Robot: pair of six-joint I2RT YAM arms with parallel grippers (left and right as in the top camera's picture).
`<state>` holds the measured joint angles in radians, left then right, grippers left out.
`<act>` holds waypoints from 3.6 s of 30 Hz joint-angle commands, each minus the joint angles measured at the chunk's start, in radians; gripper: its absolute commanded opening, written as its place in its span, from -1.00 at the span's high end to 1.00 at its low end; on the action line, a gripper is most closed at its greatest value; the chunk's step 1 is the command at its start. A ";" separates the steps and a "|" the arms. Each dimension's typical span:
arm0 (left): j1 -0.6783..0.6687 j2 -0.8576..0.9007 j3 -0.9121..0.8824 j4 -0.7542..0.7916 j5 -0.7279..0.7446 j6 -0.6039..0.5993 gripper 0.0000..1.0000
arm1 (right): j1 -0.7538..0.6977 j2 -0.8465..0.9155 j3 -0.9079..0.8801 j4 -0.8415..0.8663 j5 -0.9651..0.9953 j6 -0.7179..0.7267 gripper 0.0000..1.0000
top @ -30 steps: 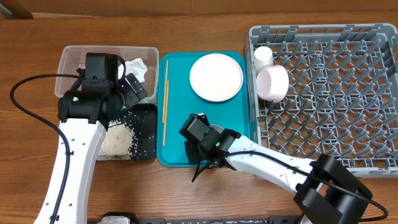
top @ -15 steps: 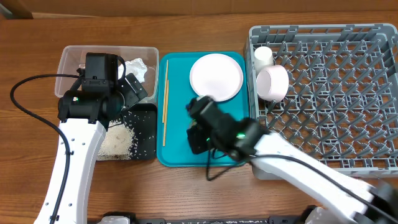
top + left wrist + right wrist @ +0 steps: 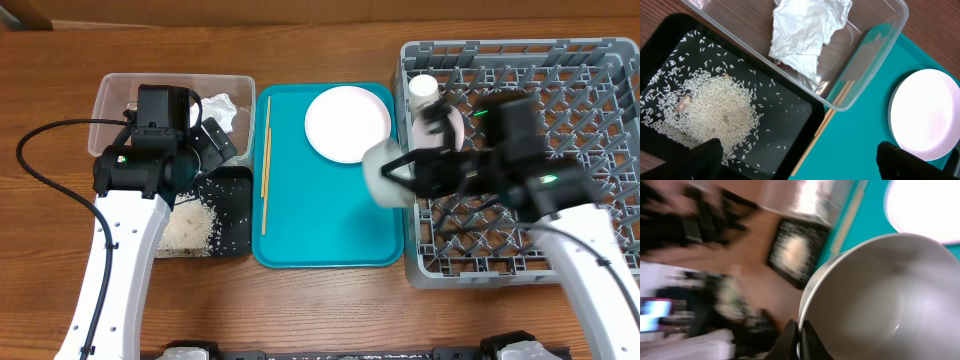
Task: Sort waste into correct bins and load items into the dishwasher
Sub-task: 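Lift the white bowl and carry it right to the grey rack, then set the white bowl in the rack's front-left area and open the gripper, then withdraw the right gripper and move it back over the chopsticks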
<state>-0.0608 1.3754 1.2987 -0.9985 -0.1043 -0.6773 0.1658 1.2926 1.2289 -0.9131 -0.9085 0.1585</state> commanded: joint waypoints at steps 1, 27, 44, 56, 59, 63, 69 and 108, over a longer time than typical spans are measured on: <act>0.002 -0.006 0.013 0.004 0.001 0.016 -1.00 | -0.151 -0.024 -0.012 0.000 -0.364 -0.089 0.93; 0.002 -0.006 0.013 0.004 0.001 0.016 -1.00 | -0.520 0.109 -0.410 0.225 -0.661 -0.194 0.93; 0.002 -0.006 0.013 0.004 0.001 0.016 -1.00 | -0.539 0.272 -0.458 0.333 -0.599 -0.184 0.43; 0.002 -0.006 0.013 0.004 0.001 0.016 -1.00 | -0.629 0.272 -0.458 0.324 -0.595 -0.181 -0.05; 0.002 -0.006 0.013 0.004 0.001 0.016 -1.00 | -0.635 0.272 -0.454 0.324 -0.596 -0.181 -0.09; 0.002 -0.006 0.013 0.004 0.001 0.016 -1.00 | -0.645 0.271 -0.422 0.325 -0.540 -0.120 -0.08; 0.002 -0.006 0.013 0.004 0.001 0.016 -1.00 | -0.648 0.267 -0.320 0.260 -0.275 -0.072 -0.09; 0.002 -0.006 0.013 0.004 0.001 0.016 -1.00 | 0.283 0.269 0.335 -0.264 0.573 0.188 -0.04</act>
<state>-0.0608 1.3754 1.2987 -0.9981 -0.1043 -0.6773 0.3912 1.5646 1.5429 -1.1988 -0.4026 0.1730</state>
